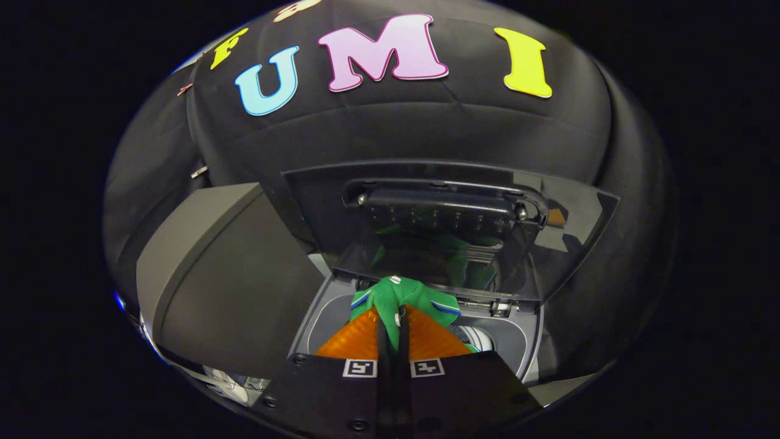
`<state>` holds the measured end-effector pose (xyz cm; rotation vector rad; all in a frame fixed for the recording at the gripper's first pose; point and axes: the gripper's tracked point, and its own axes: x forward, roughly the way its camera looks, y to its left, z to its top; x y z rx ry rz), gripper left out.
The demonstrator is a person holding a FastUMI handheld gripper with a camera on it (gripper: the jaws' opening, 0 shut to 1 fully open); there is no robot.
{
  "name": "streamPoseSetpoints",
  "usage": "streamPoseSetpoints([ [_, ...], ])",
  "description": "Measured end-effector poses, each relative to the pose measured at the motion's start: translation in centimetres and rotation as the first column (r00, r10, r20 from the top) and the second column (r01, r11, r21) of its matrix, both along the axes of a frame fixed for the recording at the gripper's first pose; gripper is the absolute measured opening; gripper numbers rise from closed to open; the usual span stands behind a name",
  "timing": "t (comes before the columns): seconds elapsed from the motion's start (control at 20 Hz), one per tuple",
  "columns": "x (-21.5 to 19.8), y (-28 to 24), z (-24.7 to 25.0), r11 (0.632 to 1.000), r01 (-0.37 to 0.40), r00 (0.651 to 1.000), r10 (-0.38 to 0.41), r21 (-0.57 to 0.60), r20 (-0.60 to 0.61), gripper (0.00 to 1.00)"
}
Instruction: Put the clothes into the washing machine and then close the washing machine lid.
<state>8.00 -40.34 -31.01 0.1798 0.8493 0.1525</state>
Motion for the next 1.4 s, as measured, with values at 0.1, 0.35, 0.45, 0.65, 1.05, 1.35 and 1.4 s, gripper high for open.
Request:
streamPoseSetpoints([
  [0.1,0.2,-0.1,-0.6,1.0,-0.006,1.0,0.006,-0.022,-0.001,0.05],
  [0.35,-1.0,0.3,-2.8,1.0,0.012,0.997,-0.013,-0.013,-0.07,0.06],
  [0.45,-1.7,0.3,-3.8,1.0,0.008,0.996,-0.011,-0.025,-0.093,0.05],
  [0.65,-3.4,-0.5,-6.7,0.999,0.022,0.987,-0.029,-0.045,-0.16,0.05],
  [1.05,-5.2,-2.8,-12.1,0.991,0.053,0.966,-0.082,-0.122,-0.245,0.05],
  [1.35,-4.5,-0.9,-12.1,0.998,0.064,0.975,-0.067,-0.02,-0.212,0.53],
  [1.4,-4.2,0.0,-11.9,0.996,0.083,0.97,-0.073,0.034,-0.233,0.77],
])
